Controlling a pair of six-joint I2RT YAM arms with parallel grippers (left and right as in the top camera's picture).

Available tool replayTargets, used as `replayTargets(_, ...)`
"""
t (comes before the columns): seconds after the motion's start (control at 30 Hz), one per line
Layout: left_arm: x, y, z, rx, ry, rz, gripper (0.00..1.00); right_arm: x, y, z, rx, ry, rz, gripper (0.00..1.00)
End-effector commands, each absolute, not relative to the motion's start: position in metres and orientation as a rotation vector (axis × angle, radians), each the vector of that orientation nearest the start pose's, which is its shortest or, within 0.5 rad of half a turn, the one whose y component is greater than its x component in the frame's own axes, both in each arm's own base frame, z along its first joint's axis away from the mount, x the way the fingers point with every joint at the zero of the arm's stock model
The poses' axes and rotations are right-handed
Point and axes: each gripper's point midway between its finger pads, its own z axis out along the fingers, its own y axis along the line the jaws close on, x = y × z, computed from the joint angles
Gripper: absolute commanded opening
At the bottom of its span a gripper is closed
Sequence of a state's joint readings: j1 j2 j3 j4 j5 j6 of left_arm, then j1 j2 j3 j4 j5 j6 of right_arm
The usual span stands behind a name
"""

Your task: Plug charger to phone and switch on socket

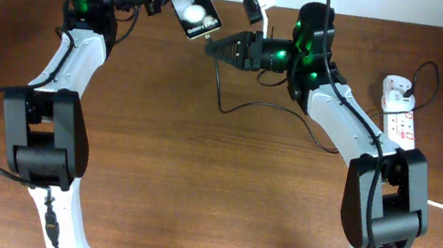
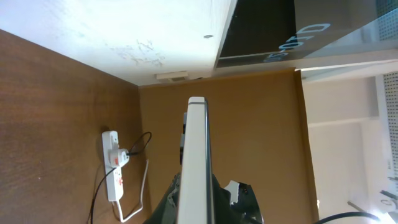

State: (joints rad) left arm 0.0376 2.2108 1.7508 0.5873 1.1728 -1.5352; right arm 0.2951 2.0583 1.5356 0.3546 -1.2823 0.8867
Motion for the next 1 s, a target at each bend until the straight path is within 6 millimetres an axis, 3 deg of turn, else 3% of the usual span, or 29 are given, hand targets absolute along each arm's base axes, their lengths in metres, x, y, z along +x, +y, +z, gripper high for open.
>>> replayTargets(0.0, 0.570, -0.137, 0.294, -0.274, 1.885, -1.932, 0.00, 0.436, 0.304, 0.270, -0.558, 1.951, 1.874, 0.04)
replayTargets(0.97, 0.556, -0.151, 0.296, -0.118, 1.906, -1.935, 0.00, 0.438, 0.304, 0.269, -0.534, 1.960, 1.876, 0.04)
